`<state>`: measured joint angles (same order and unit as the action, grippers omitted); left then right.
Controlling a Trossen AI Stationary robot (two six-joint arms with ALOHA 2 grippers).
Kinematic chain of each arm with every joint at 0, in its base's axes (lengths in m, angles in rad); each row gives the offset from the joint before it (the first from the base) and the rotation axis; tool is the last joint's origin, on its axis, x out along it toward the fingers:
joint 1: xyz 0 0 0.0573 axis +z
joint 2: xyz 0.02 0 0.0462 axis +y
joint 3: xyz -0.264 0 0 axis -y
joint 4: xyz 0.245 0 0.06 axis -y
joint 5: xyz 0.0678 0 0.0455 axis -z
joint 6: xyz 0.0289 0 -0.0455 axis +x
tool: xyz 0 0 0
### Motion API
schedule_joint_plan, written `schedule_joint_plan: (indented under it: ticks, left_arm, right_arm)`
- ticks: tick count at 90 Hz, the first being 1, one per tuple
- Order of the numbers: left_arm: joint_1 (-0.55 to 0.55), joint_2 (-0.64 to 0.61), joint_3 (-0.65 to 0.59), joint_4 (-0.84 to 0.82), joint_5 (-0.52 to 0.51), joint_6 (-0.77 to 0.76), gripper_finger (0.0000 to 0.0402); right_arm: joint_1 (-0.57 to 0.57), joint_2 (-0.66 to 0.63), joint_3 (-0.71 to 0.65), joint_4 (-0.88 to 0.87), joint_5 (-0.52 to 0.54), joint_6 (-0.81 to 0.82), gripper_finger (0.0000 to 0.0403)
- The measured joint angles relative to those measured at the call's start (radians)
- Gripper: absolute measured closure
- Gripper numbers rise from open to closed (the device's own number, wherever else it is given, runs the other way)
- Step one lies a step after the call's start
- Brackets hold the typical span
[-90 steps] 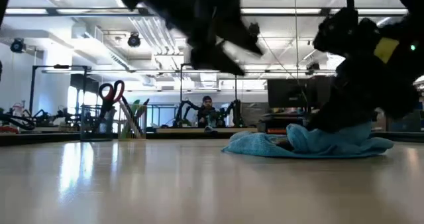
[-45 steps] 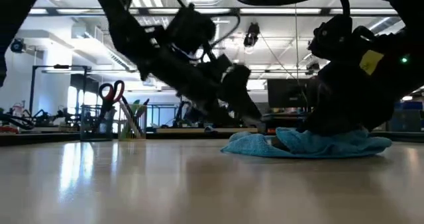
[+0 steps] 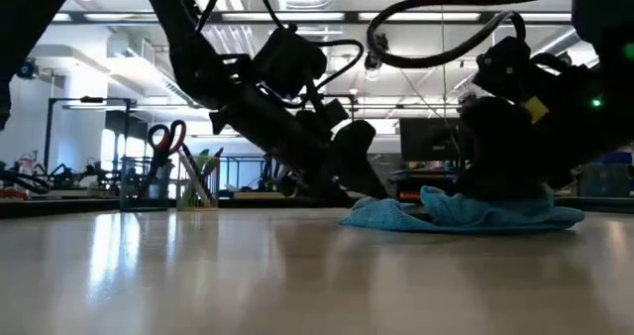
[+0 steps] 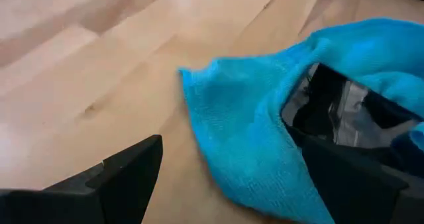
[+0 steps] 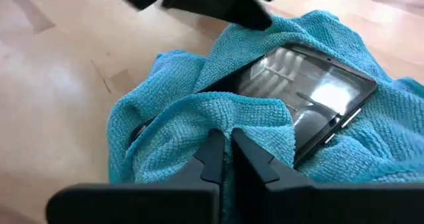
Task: Apply microfiber cloth
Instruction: Wipe the front of the cellphone with the blue microfiber cloth
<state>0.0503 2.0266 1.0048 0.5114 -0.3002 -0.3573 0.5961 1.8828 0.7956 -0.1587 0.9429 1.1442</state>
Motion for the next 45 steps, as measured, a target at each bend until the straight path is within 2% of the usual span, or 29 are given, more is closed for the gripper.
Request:
schedule_joint_plan:
  ticks: [27, 39, 45]
  left_arm:
    - [0.069, 0.014, 0.044, 0.075, 0.224, 0.156, 0.0054]
    - [0.072, 0.089, 0.046, 0.264, 0.478, 0.254, 0.0054]
    - [0.07, 0.124, 0.068, 0.291, 0.509, 0.247, 0.0054]
  right_arm:
    - [-0.022, -0.028, -0.002, 0.055, -0.104, -0.243, 0.0403]
    - [-0.07, -0.064, -0.005, 0.061, -0.219, -0.384, 0.0403]
    - [-0.094, -0.07, -0.009, 0.071, -0.268, -0.423, 0.0403]
